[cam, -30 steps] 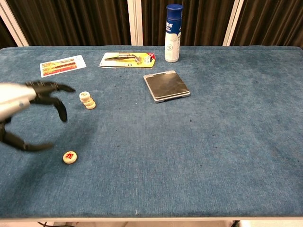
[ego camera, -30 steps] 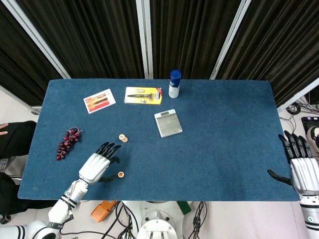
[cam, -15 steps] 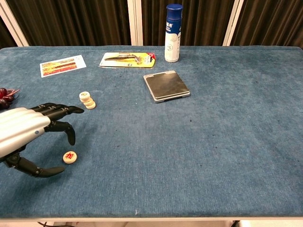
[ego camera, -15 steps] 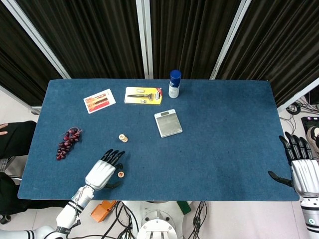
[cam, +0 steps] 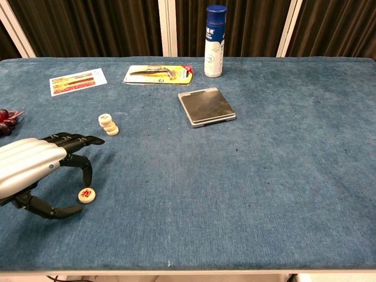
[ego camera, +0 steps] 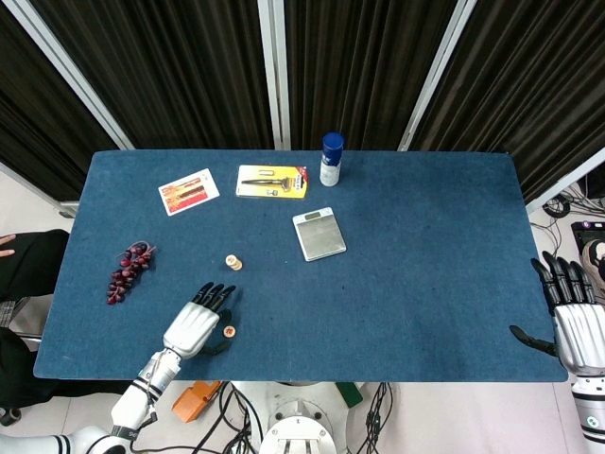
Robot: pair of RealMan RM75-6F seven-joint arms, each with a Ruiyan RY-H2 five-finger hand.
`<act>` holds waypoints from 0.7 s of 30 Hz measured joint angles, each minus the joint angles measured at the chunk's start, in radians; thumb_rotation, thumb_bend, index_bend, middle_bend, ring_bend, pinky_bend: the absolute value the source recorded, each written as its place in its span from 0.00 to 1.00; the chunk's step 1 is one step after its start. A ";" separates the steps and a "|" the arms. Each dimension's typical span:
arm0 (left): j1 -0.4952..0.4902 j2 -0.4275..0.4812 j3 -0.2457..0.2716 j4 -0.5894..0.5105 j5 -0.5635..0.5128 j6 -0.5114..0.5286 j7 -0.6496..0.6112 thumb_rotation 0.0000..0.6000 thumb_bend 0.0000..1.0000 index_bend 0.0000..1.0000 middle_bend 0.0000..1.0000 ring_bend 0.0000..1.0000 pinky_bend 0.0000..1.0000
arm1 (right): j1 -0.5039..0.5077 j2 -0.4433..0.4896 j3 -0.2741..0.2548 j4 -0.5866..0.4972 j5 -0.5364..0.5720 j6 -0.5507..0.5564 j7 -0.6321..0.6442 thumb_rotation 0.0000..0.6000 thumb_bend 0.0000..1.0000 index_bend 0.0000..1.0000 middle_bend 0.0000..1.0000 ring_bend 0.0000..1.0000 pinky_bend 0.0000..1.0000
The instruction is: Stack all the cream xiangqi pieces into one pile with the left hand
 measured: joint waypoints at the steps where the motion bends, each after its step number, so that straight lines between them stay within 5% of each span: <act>1: 0.000 -0.001 -0.002 0.000 0.000 -0.001 0.001 0.83 0.28 0.45 0.00 0.00 0.00 | 0.000 0.000 0.000 0.000 0.000 0.000 0.000 1.00 0.10 0.00 0.00 0.00 0.05; 21: -0.008 -0.012 -0.023 0.001 -0.016 -0.042 0.025 0.87 0.32 0.47 0.00 0.00 0.00 | -0.001 0.000 0.002 0.001 0.004 -0.002 0.000 1.00 0.10 0.00 0.00 0.00 0.05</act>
